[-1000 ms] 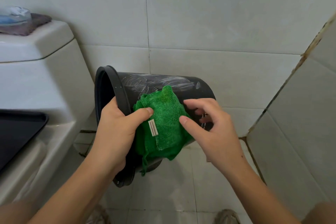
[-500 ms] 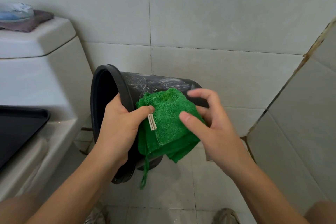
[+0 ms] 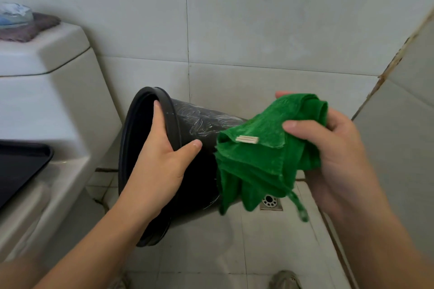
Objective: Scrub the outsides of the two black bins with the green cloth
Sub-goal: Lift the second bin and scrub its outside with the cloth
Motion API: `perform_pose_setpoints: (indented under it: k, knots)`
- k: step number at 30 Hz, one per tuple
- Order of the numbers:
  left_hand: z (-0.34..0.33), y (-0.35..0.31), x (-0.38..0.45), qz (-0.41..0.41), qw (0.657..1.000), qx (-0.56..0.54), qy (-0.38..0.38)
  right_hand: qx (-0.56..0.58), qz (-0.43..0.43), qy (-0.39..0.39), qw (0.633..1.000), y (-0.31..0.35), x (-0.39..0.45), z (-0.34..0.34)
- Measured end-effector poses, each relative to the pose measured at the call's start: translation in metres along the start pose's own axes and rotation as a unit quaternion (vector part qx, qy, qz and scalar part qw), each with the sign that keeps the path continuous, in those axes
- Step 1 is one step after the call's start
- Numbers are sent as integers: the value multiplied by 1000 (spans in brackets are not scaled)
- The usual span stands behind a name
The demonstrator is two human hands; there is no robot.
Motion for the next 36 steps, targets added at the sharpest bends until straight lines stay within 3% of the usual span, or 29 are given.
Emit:
perform_pose_setpoints:
  k: [3, 8, 13, 19, 22, 27, 36]
  knots:
    - [-4, -7, -6, -23, 999, 32, 2, 9, -35, 11, 999, 2, 1, 3]
    - [-9, -20, -12, -153, 974, 159, 40, -1, -61, -5, 998, -11, 2, -4]
    - [-18, -10, -16, -136, 975, 154, 83, -13, -77, 24, 997, -28, 1, -31]
    - [-26, -14, -28, -92, 983, 48, 149, -1, -108, 21, 994, -37, -1, -37]
    - [-30, -12, -31, -78, 978, 85, 173, 5, -109, 4, 994, -39, -3, -39]
    - [-34, -7, -31, -105, 965, 176, 161, 17, -107, 6, 994, -39, -3, -38]
    - [-22, -11, -21, -133, 974, 133, 126, -27, -70, 66, 995, -29, 6, -25]
Point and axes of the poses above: each hand's wrist, its own x-axis towards the middle knuckle, its own z-axis out of the back of the hand, y = z × x, the point moved 4 cm from there along x, towards the middle knuckle, and after that the axes turned 15 degrees about -x, right-handed, at the moved point
